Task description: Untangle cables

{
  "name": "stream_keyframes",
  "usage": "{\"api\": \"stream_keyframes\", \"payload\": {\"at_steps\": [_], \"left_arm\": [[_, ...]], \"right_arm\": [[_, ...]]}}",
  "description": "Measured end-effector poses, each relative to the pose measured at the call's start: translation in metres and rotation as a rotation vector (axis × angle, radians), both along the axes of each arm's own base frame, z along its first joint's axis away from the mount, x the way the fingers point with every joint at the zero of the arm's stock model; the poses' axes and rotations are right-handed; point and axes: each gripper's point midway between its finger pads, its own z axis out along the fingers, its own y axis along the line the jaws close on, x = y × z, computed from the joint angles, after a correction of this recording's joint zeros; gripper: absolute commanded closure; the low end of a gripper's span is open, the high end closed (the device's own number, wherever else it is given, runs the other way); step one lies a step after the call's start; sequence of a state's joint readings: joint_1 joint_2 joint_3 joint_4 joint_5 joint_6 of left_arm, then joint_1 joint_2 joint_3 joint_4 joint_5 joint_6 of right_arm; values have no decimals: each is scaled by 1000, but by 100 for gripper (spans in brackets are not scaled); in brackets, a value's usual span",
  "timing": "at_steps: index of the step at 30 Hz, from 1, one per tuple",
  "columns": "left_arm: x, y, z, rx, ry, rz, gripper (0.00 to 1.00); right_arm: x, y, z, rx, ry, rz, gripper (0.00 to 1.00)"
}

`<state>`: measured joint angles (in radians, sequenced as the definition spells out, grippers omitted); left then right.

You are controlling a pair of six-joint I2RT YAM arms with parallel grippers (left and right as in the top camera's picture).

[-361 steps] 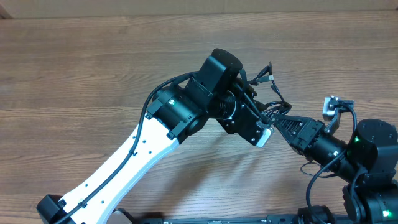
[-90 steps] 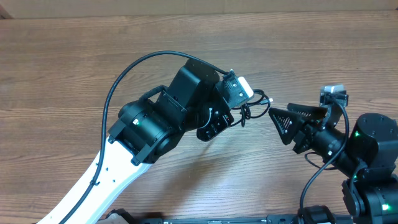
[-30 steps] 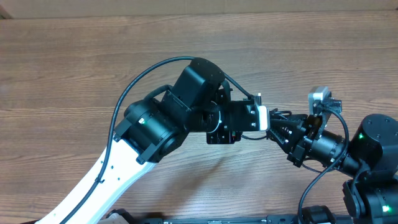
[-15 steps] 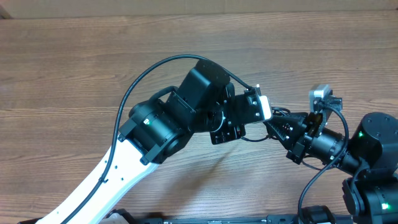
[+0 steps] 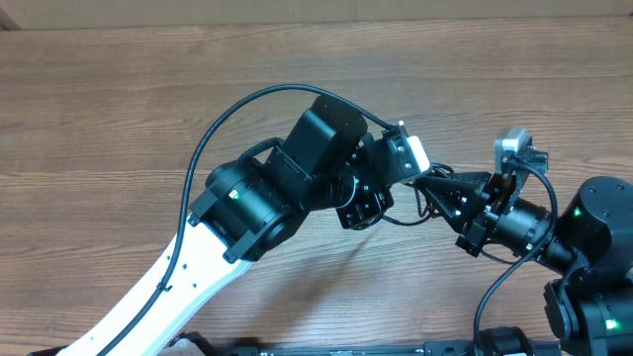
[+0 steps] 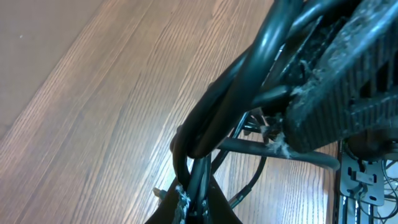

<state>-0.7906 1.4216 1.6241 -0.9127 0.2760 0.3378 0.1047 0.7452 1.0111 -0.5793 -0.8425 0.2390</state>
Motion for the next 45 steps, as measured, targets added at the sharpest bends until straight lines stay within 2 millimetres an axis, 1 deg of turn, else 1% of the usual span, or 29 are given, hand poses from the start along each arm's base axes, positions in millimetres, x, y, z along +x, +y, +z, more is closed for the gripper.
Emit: {"api": "stream_keyframes", "payload": {"at_steps": [11, 13, 15, 17, 18, 19, 20, 21, 24, 27, 33, 38, 42, 45], "left_arm": [[3, 5, -3, 10, 31, 55, 96], [4, 8, -4, 12, 39, 67, 96], [8, 11, -5, 14, 42, 88, 96], [15, 17, -7, 27, 42, 124, 96], [18, 19, -8, 31, 39, 139, 96], [21, 22, -8, 34, 34, 151, 96], [22, 23, -8, 38, 30, 158, 96], [23, 24, -8, 39, 27, 163, 96], [24, 25, -8, 47, 16, 161, 96], [22, 24, -9, 61, -7, 117, 96], [10, 23, -14, 126, -79, -45, 96], [3, 25, -20, 190, -153, -166, 96], [2, 25, -20, 222, -219, -238, 96], [1, 23, -19, 232, -266, -290, 96]], "right_arm": [[0, 1, 2, 3, -15, 6, 96], [0, 1, 3, 3, -15, 6, 94], [0, 1, 3, 7, -11, 10, 83], [-3, 2, 3, 10, -11, 19, 65], [-4, 2, 3, 11, -8, 22, 53], [-5, 3, 2, 12, -3, 25, 43], [-6, 3, 2, 11, -2, 32, 38], [-7, 3, 2, 10, -2, 32, 35], [-7, 3, 2, 9, -4, 34, 33], [-3, 1, 1, 6, -1, 8, 32], [14, -13, -3, 17, 53, -127, 31], [23, -22, -5, 29, 86, -215, 31], [28, -27, -7, 31, 101, -255, 31], [27, -29, -15, 22, 137, -269, 31]]}}
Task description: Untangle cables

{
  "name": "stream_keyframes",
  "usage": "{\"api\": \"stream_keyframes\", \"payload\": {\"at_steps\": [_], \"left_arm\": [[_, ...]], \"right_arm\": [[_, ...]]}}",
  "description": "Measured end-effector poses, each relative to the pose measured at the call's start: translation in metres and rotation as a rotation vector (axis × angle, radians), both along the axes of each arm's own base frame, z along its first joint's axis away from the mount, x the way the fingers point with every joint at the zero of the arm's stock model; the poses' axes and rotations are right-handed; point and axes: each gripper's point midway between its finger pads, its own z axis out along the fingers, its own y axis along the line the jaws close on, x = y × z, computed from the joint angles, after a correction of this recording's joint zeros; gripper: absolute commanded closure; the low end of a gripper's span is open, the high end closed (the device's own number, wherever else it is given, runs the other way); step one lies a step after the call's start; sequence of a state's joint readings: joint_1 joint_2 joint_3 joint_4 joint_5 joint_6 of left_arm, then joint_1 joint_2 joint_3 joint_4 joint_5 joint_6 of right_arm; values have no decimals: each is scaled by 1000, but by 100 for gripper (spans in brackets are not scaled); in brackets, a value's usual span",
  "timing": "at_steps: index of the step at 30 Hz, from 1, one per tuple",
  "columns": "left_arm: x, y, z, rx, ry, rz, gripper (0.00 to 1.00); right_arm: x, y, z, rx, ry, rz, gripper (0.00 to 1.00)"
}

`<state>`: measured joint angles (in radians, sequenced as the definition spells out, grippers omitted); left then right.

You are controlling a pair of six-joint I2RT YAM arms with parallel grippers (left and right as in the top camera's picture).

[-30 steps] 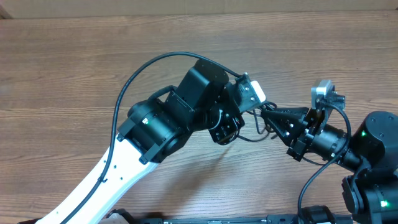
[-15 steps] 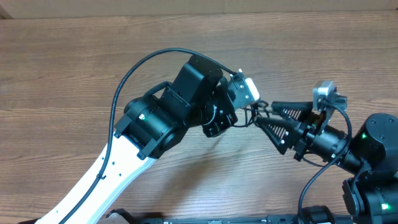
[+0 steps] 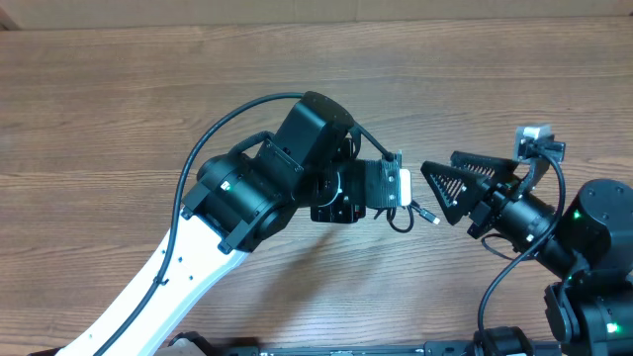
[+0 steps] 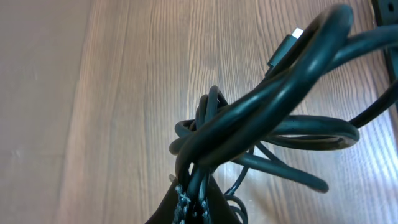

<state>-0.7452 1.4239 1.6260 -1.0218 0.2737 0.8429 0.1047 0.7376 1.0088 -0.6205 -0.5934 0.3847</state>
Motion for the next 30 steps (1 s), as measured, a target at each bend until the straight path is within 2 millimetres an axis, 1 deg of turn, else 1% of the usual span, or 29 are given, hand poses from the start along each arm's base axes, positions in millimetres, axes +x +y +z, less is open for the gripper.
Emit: {"api": "stream_keyframes", "payload": {"at_steps": [3, 6, 10, 15, 20, 24, 30], "left_arm": [[0, -5, 5, -11, -45, -54, 96], [-4, -10, 9, -29, -74, -123, 96], [-6, -16, 20, -88, -99, -192, 96], [-8, -9, 36, -177, -89, -241, 96], [-9, 2, 50, -271, -66, -288, 96], [-12, 10, 63, -359, -57, -358, 96], [-22, 12, 72, -426, -37, -423, 96]], "right_arm": [[-2, -2, -11, -23, 39, -6, 31], [-3, -6, -22, -50, 74, -27, 31], [-4, -9, -28, -81, 85, -37, 32], [-5, -9, -30, -106, 72, -23, 34], [-15, 4, -27, -126, 21, 87, 34], [-28, 16, -24, -133, -23, 209, 34], [-48, 33, -16, -114, -96, 369, 34]]}}
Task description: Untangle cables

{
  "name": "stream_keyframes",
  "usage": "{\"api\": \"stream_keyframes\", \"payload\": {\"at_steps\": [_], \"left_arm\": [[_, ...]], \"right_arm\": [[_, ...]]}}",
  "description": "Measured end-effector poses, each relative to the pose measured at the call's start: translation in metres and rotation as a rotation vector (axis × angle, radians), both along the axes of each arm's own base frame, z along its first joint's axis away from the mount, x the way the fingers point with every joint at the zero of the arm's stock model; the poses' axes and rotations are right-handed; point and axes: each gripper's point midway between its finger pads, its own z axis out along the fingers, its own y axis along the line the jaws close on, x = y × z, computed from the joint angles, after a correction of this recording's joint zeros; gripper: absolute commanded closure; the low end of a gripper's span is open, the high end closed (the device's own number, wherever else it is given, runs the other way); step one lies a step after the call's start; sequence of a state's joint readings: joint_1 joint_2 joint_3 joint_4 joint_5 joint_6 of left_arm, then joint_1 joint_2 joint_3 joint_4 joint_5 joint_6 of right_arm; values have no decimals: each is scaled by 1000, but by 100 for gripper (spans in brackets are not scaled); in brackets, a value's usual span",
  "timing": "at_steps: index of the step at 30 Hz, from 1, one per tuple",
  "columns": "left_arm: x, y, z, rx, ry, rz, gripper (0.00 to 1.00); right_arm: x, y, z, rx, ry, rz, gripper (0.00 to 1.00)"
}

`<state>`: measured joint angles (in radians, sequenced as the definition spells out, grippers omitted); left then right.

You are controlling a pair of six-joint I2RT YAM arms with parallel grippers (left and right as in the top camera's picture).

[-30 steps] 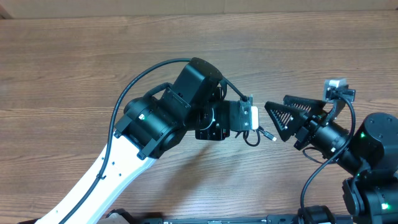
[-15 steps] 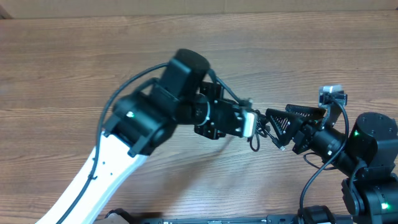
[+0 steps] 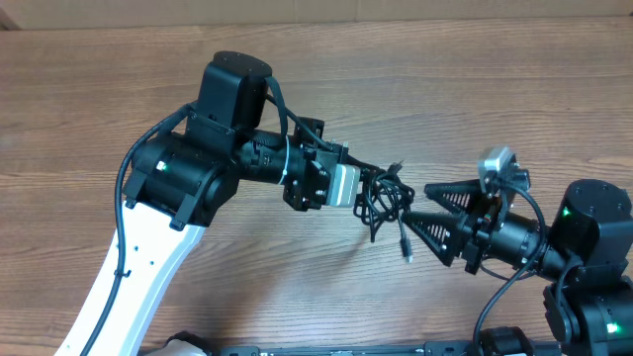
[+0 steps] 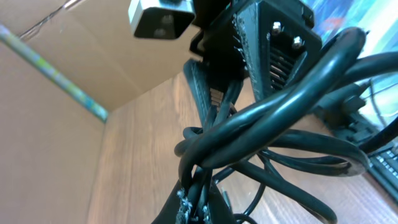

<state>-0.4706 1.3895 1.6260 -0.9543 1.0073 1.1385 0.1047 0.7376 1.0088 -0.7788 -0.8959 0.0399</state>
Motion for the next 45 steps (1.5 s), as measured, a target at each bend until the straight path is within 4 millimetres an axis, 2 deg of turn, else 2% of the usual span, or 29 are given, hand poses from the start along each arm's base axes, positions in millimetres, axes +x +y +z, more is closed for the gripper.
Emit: {"api": "stream_keyframes", "payload": {"at_steps": [9, 23, 28, 32, 36, 45], "left_arm": [[-23, 10, -20, 67, 13, -82, 96], [-40, 24, -43, 159, -72, -168, 96], [-45, 22, -37, 108, -160, -237, 96], [-54, 16, -19, -21, -288, -335, 96], [-58, 13, -10, -89, -351, -375, 96], [-60, 12, -6, -119, -384, -394, 96]], "right_arm": [[-4, 3, 2, -4, -33, 39, 34], [-9, 6, 5, -18, -101, 91, 34], [-9, 6, 5, -21, -107, 93, 35], [-11, 7, 7, -13, -107, 108, 35], [-15, 9, 8, -1, -107, 129, 35], [-27, 15, 13, 38, -107, 202, 36]]}}
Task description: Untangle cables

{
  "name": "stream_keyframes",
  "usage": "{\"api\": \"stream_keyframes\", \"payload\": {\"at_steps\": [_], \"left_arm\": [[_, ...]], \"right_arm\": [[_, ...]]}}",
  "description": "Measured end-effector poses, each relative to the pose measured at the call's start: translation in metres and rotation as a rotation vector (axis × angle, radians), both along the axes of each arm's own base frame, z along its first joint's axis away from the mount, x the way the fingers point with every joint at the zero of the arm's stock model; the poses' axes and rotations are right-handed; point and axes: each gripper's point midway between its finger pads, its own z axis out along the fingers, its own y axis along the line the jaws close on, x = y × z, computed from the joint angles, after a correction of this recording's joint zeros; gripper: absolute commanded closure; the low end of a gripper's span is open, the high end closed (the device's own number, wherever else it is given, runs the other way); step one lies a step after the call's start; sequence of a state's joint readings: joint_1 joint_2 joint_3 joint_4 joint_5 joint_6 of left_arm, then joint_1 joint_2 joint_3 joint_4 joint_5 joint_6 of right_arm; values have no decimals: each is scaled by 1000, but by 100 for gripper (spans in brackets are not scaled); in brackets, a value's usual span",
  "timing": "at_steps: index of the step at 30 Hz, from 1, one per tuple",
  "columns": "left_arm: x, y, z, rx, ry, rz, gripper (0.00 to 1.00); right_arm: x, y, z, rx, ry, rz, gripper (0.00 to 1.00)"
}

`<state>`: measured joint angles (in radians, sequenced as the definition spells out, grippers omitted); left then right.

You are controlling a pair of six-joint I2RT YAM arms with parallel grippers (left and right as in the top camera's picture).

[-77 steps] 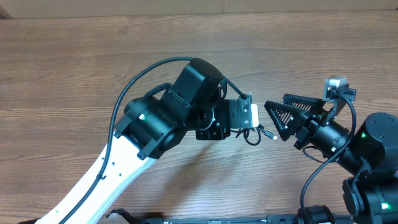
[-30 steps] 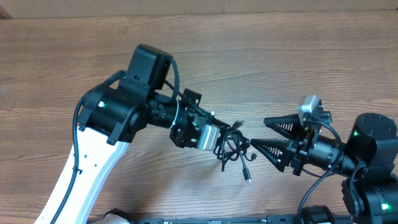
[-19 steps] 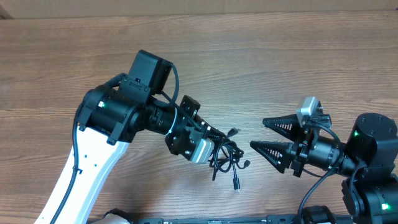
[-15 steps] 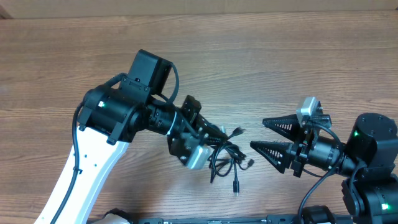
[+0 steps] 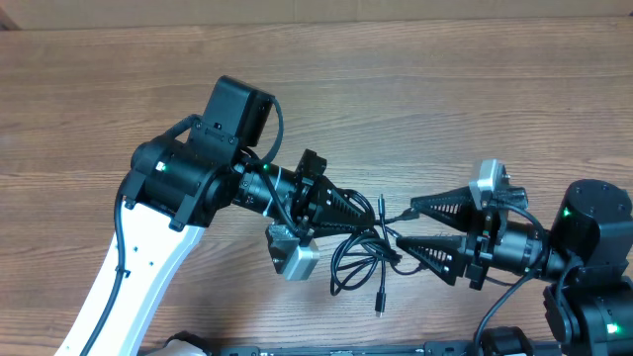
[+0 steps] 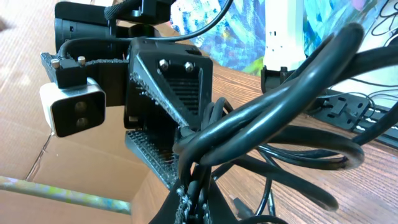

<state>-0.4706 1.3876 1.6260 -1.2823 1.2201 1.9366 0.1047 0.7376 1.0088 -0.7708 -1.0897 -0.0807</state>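
Note:
The tangle of black cables hangs in loops just above the wooden table, one plug end dangling lowest. My left gripper points right and is shut on the bundle's strands; in the left wrist view the cables rise straight out of the left gripper. My right gripper faces it from the right, open, one finger above and one below the bundle's right edge. Its fingers fill the wrist view just behind the tangle. Whether they touch a strand is unclear.
The left wrist camera housing sits low beside the loops. A cardboard wall lines the table's far edge. The right wrist camera faces my left gripper. Black arm bases stand at the near right.
The left wrist has rolled, so its camera is now below it, and the bundle hangs lower and nearer the front. The open right gripper has come closer, its fingers now bracketing the bundle's right edge.
First both grippers met at the middle right, the right fingers pressed up against the bundle held by the left. Then the right gripper stood back, open. Then the left arm had swung round with the bundle between both grippers. Now the open right fingers flank the tangle again.

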Motion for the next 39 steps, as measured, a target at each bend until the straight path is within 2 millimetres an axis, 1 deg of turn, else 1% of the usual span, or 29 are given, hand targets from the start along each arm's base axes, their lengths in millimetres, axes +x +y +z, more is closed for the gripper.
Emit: {"api": "stream_keyframes", "payload": {"at_steps": [12, 17, 23, 33, 36, 39], "left_arm": [[0, 0, 1, -6, -9, -3, 96], [0, -2, 4, -27, -18, -14, 96], [-8, -7, 5, -29, -20, -46, 96], [-13, -10, 3, -21, -22, -61, 96], [-15, -11, 3, -21, -21, -69, 96], [-17, -14, 2, -24, -26, -83, 96]], "right_arm": [[-21, 7, 9, 48, -31, 130, 35], [-23, 7, 10, 53, -34, 142, 35], [-25, 8, 12, 59, -46, 158, 34], [-23, 9, 27, 78, -135, 175, 35], [-25, 10, 29, 85, -141, 187, 40], [-27, 10, 30, 90, -132, 198, 48]]}}
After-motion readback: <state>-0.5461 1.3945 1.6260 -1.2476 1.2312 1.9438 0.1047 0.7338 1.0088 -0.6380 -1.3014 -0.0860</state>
